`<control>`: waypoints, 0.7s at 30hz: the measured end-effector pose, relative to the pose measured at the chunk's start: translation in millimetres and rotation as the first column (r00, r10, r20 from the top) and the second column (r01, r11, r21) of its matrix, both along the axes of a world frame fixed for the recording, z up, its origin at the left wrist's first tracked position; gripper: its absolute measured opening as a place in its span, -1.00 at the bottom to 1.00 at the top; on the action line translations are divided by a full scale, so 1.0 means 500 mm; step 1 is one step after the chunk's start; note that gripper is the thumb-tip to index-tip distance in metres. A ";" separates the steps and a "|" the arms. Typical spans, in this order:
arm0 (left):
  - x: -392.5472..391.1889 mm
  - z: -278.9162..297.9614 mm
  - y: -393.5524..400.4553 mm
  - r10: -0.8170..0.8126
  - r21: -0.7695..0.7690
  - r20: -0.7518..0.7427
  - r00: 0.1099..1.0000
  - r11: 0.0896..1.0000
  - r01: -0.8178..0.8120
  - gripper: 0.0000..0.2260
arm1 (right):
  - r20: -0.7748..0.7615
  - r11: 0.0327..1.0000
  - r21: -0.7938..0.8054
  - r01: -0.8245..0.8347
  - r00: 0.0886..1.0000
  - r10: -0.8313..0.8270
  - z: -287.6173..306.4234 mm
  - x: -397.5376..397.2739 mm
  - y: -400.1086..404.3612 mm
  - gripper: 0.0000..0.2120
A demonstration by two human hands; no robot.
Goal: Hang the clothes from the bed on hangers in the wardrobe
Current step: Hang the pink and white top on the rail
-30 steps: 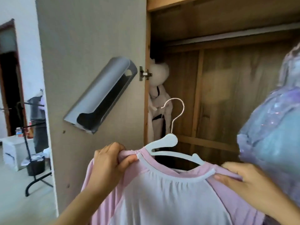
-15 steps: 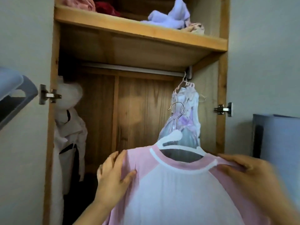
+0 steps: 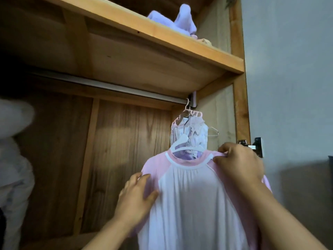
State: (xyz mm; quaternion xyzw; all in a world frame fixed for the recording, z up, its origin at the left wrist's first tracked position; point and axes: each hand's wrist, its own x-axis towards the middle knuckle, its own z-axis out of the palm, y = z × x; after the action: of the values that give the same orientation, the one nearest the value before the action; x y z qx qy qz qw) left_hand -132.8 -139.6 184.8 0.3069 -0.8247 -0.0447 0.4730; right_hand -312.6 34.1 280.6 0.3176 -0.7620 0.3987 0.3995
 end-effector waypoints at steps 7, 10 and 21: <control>-0.107 0.073 -0.197 -0.004 -0.096 0.029 1.000 0.995 0.007 -0.40 | -0.081 0.995 -0.085 0.058 0.995 -0.065 0.138 -0.096 -0.153 -0.85; -0.148 0.104 -0.260 -0.017 -0.152 0.012 1.000 0.988 0.019 -0.35 | -0.093 0.995 -0.069 0.079 0.992 -0.085 0.207 -0.127 -0.214 -0.84; -0.266 0.177 -0.424 -0.113 -0.258 -0.059 0.992 0.962 0.094 -0.34 | -0.146 0.969 -0.015 0.247 0.958 -0.247 0.350 -0.205 -0.370 -0.84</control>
State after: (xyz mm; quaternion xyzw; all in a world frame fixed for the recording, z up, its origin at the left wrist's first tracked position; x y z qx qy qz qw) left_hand -265.8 -351.8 273.4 0.1982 -0.8207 0.0254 0.5353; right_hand -415.0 -150.9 455.5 0.2491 -0.7648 0.3202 0.5006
